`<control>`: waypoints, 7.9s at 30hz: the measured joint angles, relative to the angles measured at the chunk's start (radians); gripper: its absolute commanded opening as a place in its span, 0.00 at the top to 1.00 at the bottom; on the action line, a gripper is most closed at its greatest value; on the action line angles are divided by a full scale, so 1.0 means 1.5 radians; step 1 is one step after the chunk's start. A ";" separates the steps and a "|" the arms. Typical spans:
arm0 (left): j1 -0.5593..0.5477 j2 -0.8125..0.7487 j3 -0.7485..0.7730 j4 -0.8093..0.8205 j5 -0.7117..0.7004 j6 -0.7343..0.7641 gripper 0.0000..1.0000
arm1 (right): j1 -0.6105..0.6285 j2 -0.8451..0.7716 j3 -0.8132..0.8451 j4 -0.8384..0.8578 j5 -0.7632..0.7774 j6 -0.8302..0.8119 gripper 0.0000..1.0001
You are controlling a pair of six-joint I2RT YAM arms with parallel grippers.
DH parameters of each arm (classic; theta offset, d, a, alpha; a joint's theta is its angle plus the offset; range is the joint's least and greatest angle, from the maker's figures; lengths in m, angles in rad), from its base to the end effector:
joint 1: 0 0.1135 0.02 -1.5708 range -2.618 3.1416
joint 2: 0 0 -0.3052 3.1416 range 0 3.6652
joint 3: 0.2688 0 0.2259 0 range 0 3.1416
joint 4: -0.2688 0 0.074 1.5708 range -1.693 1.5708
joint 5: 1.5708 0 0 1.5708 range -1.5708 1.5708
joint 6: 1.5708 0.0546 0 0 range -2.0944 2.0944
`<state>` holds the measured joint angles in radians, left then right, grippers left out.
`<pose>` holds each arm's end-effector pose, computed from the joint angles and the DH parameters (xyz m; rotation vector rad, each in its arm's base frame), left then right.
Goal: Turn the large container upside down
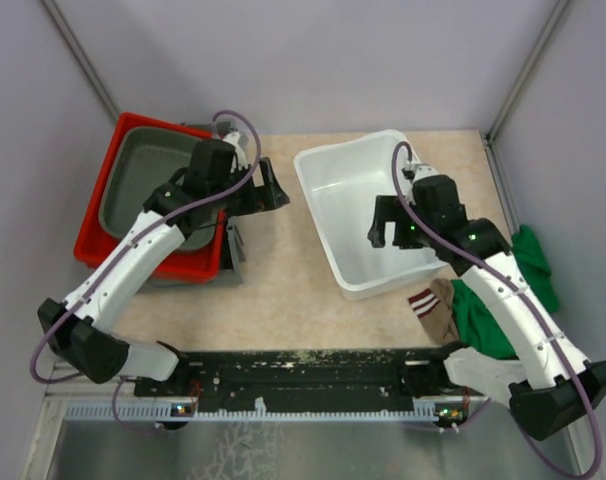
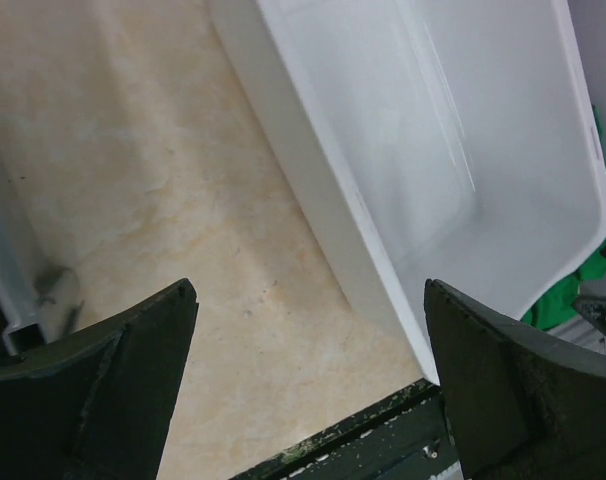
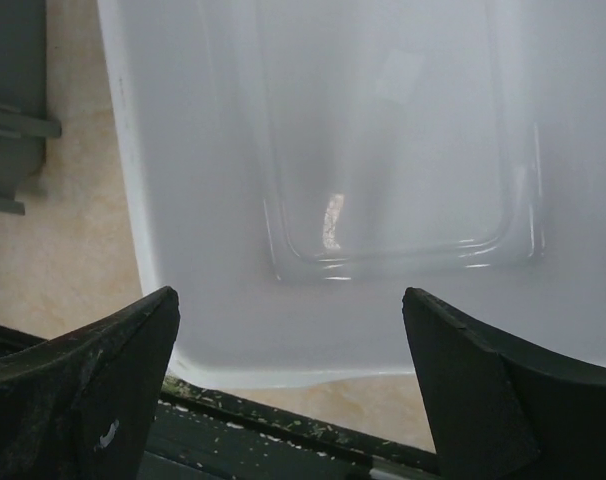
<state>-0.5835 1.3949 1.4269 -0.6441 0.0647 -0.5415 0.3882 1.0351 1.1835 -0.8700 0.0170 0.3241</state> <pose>0.2380 -0.1613 0.4071 0.0859 2.2690 -0.6915 0.1552 0.0625 0.3825 -0.0653 2.3162 0.3468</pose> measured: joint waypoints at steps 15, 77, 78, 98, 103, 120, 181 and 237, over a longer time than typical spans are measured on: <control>0.051 -0.052 0.001 -0.070 -0.067 0.018 0.00 | 0.274 0.149 0.027 0.041 0.179 0.101 0.05; 0.072 -0.249 -0.050 -0.036 -0.083 0.013 0.00 | 0.105 0.176 -0.056 0.573 -0.213 0.546 1.00; 0.072 -0.249 -0.051 -0.036 -0.079 0.013 0.00 | 0.082 0.158 -0.099 0.619 -0.228 0.571 1.00; 0.072 -0.218 -0.058 -0.035 0.012 0.029 0.00 | -0.453 -0.022 -0.458 0.901 -0.487 0.767 0.44; 0.072 -0.201 -0.059 -0.034 0.031 0.035 0.00 | -0.483 0.024 -0.375 0.647 -0.489 0.592 0.26; 0.072 -0.150 -0.131 0.027 0.151 0.032 0.00 | -0.489 0.105 0.051 0.101 -0.093 0.188 0.09; 0.084 -0.210 -0.064 -0.066 -0.036 0.015 0.00 | -0.122 0.785 0.618 -0.022 0.359 0.171 0.01; 0.071 0.093 -0.036 -0.317 -0.364 0.362 0.36 | -0.011 0.140 -0.037 0.183 0.139 0.151 0.02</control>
<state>-0.4767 1.5337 1.3735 -1.1198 -0.4816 0.0013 0.3710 1.2453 1.1275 -0.5957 0.2253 0.5507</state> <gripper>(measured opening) 0.667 0.985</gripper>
